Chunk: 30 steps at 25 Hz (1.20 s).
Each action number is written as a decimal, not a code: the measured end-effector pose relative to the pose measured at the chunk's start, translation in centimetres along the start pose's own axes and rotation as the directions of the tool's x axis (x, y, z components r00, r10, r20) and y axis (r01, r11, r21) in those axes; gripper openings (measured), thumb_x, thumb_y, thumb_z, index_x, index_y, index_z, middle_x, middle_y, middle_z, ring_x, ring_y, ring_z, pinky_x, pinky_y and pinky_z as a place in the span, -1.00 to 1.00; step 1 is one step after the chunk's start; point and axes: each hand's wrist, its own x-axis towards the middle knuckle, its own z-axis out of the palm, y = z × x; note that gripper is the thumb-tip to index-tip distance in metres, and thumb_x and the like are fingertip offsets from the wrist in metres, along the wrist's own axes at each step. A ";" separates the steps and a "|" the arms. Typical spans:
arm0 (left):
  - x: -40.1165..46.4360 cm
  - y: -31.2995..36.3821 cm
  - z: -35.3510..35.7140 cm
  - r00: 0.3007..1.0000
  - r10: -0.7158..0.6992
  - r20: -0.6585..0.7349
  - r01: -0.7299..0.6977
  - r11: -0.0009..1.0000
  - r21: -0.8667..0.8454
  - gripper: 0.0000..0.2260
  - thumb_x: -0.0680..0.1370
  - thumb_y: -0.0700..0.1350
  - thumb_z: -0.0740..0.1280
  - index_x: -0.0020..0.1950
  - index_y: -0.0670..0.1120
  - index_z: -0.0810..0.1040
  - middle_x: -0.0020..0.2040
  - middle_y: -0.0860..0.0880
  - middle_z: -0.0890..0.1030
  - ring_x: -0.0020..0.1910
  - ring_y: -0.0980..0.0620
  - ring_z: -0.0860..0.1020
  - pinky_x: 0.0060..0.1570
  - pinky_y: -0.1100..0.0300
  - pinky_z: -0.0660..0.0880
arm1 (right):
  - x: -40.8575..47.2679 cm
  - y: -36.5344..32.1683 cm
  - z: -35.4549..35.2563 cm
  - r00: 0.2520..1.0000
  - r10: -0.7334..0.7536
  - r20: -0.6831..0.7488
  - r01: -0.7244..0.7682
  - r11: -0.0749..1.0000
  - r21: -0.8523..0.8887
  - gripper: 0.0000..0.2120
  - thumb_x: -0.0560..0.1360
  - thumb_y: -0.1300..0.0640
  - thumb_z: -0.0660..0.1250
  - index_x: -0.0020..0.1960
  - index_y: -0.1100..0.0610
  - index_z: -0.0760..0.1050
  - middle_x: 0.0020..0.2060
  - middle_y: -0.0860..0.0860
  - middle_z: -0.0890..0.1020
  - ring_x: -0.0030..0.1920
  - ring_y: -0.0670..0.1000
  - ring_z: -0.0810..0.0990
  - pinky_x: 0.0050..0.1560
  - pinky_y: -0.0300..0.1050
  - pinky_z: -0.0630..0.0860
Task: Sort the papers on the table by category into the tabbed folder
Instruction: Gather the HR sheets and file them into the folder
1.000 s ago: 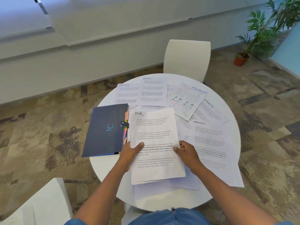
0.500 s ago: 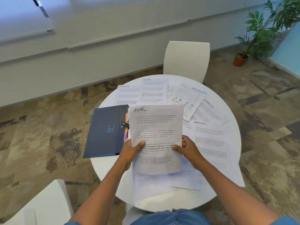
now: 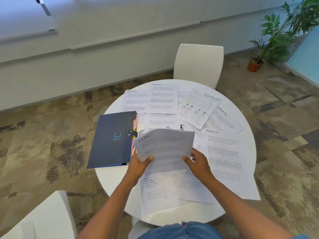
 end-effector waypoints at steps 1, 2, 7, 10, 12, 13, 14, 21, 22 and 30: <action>0.1 -0.1 0.1 1.000 -0.004 -0.018 0.005 1.000 0.009 -0.66 0.52 -0.09 0.46 0.27 -0.03 0.52 0.10 0.02 0.66 0.10 -0.04 0.61 -0.07 0.17 0.58 | 0.0 -0.1 0.1 1.000 0.008 -0.018 -0.008 1.000 -0.004 -0.70 0.56 0.15 0.36 0.29 0.04 0.52 0.03 -0.11 0.62 0.04 -0.05 0.58 0.13 -0.12 0.50; 0.0 0.0 0.3 0.999 -0.003 -0.035 0.004 1.000 0.009 -0.67 0.53 -0.10 0.44 0.27 -0.03 0.51 0.10 0.02 0.65 0.10 -0.04 0.60 -0.07 0.17 0.57 | 0.1 -0.2 0.2 0.999 0.009 -0.038 -0.009 1.000 0.000 -0.73 0.57 0.15 0.35 0.27 0.06 0.53 0.01 -0.11 0.62 0.04 0.00 0.59 0.09 -0.12 0.53; 0.1 0.2 0.7 0.997 0.040 -0.069 -0.039 0.999 0.011 -0.70 0.54 -0.11 0.44 0.25 0.04 0.50 0.10 0.03 0.63 0.08 0.02 0.58 -0.08 0.20 0.57 | 0.2 -1.0 0.4 0.994 -0.014 -0.105 0.014 1.000 0.007 -0.80 0.58 0.16 0.35 0.18 0.03 0.48 -0.10 -0.15 0.57 -0.09 -0.13 0.54 -0.17 -0.41 0.42; 0.1 -0.3 0.7 0.998 0.019 -0.053 -0.016 0.998 0.056 -0.78 0.56 -0.14 0.40 0.13 0.12 0.52 0.11 0.02 0.64 0.12 -0.06 0.58 0.09 0.00 0.58 | 0.2 -0.6 0.6 0.995 -0.004 -0.099 0.001 1.000 -0.023 -0.85 0.57 0.18 0.35 0.13 0.09 0.48 -0.17 -0.16 0.54 -0.14 -0.11 0.52 -0.27 -0.49 0.38; 0.2 -0.1 0.9 0.996 0.023 -0.085 -0.017 0.997 0.077 -0.80 0.58 -0.15 0.38 0.15 0.10 0.52 0.11 0.01 0.63 0.12 -0.09 0.58 0.12 -0.04 0.55 | 0.4 -0.3 0.6 0.993 0.000 -0.117 0.000 1.000 -0.002 -0.79 0.58 0.16 0.33 0.21 0.13 0.51 -0.07 -0.08 0.59 -0.04 -0.04 0.56 -0.19 -0.46 0.41; 0.3 0.0 1.0 0.994 0.030 -0.104 -0.020 0.996 0.092 -0.79 0.58 -0.14 0.37 0.18 0.09 0.51 0.12 0.01 0.63 0.11 -0.08 0.57 0.12 -0.05 0.54 | 0.5 -0.3 0.6 0.993 0.001 -0.122 0.000 1.000 0.011 -0.78 0.59 0.15 0.33 0.23 0.12 0.52 -0.03 -0.07 0.60 -0.02 -0.03 0.58 -0.16 -0.43 0.44; 0.4 0.1 1.0 0.993 0.038 -0.113 -0.026 0.994 0.108 -0.77 0.58 -0.14 0.37 0.20 0.08 0.51 0.13 0.01 0.62 0.10 -0.07 0.57 0.12 -0.06 0.54 | 0.5 -0.2 0.6 0.993 0.001 -0.122 0.001 1.000 0.014 -0.77 0.59 0.15 0.33 0.24 0.10 0.51 -0.01 -0.07 0.61 -0.01 -0.03 0.58 -0.15 -0.42 0.45; 1.0 -0.2 0.4 0.987 0.075 -0.142 -0.048 0.982 0.183 -0.82 0.60 -0.16 0.33 0.12 0.11 0.58 0.05 0.10 0.67 0.05 0.03 0.63 0.06 0.07 0.60 | 1.2 -0.3 0.5 0.995 -0.016 -0.102 0.006 0.995 -0.098 -0.81 0.62 0.17 0.27 0.21 0.12 0.52 -0.08 -0.12 0.60 -0.04 -0.06 0.61 -0.16 -0.35 0.48; 1.2 0.0 0.2 0.985 0.079 -0.150 -0.050 0.981 0.189 -0.85 0.60 -0.15 0.34 0.09 0.10 0.59 0.03 0.09 0.68 0.03 0.03 0.65 0.05 0.06 0.60 | 1.4 -0.8 0.5 0.995 -0.031 -0.100 0.022 0.996 -0.092 -0.82 0.62 0.17 0.27 0.20 0.09 0.52 -0.09 -0.15 0.60 -0.07 -0.16 0.59 -0.15 -0.37 0.48; 1.6 2.1 -3.7 0.999 -0.034 -0.016 0.036 0.988 0.153 -0.87 0.59 -0.19 0.36 0.11 -0.10 0.65 -0.04 -0.08 0.74 -0.02 -0.17 0.70 -0.12 -0.02 0.65 | 2.1 -2.8 0.3 0.999 0.016 -0.041 -0.018 0.999 -0.033 -0.92 0.54 0.15 0.40 0.01 0.05 0.53 -0.31 -0.17 0.57 -0.30 -0.21 0.55 -0.31 -0.43 0.41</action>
